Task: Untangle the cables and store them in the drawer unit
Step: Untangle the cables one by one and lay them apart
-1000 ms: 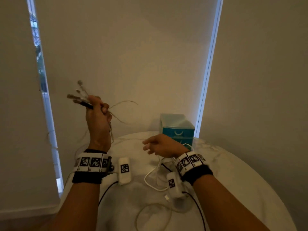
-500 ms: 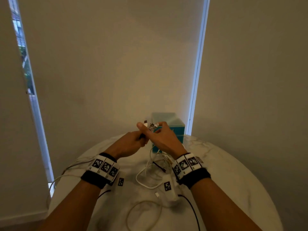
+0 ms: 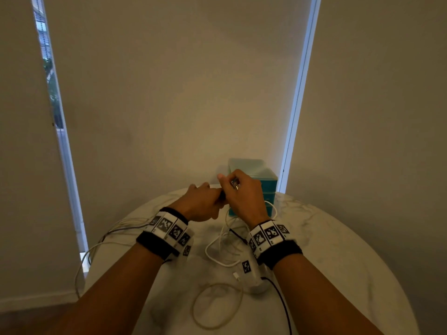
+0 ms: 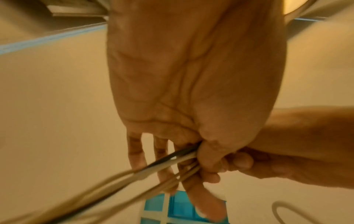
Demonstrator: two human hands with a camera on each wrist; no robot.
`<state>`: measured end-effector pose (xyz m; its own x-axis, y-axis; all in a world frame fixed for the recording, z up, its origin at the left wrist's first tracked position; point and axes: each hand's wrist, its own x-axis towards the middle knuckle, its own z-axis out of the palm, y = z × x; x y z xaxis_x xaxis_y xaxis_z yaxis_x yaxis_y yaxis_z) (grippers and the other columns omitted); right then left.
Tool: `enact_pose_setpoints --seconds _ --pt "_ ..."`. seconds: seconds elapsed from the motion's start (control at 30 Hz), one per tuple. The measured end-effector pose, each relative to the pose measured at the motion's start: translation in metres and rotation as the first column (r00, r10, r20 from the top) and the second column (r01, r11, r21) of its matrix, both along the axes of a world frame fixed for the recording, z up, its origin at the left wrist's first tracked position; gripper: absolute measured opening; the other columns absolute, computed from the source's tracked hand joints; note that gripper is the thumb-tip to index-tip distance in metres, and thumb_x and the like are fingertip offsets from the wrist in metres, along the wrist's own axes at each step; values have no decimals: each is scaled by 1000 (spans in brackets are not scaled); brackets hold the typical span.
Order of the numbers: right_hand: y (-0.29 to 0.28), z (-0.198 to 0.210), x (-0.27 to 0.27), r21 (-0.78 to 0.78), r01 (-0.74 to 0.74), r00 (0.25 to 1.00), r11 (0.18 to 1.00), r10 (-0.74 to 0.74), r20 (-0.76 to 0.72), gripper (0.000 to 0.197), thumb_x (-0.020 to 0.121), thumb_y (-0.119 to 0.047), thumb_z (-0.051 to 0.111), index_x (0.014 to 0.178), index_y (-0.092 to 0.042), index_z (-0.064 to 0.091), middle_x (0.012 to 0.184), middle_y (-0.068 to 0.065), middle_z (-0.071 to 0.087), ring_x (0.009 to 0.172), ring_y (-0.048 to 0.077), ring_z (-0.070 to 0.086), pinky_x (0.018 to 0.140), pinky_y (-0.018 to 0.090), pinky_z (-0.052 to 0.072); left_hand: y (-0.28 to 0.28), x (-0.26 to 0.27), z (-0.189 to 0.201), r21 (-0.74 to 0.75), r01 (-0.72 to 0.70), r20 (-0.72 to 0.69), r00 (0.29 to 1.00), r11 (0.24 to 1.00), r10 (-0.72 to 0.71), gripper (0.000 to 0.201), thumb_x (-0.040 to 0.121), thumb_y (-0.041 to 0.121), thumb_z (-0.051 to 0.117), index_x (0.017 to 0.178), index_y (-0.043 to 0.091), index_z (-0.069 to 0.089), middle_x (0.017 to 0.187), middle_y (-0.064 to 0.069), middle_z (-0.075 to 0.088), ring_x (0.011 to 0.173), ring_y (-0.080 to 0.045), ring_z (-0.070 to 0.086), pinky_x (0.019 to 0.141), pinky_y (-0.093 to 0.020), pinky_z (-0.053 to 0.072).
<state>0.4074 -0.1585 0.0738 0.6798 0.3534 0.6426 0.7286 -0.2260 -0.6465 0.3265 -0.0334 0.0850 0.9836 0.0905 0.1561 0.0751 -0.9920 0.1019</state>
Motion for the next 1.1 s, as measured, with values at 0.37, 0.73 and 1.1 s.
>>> enact_pose_setpoints --seconds 0.37,0.73,1.1 --pt "-5 13 -7 -336 187 982 923 -187 34 39 102 -53 51 95 -16 63 86 2 68 82 23 66 78 39 56 -3 -11 4 -307 128 14 991 943 -130 25 112 15 40 132 14 55 98 8 59 91 -15 59 85 -31 44" --pt "2 8 -3 -354 132 984 926 -167 -69 34 104 -34 47 102 -4 62 100 18 69 90 32 65 72 37 44 -9 4 -1 -355 99 -9 994 929 -109 42 107 23 51 148 13 49 139 -12 64 113 -22 60 95 -34 47" --pt "-22 21 13 30 138 977 990 -131 -169 24 107 -29 52 106 -6 58 82 0 63 77 25 65 62 37 53 57 -23 -22 -252 -7 0 1000 968 7 29 106 48 58 107 21 68 95 7 67 89 -15 62 77 -34 47"
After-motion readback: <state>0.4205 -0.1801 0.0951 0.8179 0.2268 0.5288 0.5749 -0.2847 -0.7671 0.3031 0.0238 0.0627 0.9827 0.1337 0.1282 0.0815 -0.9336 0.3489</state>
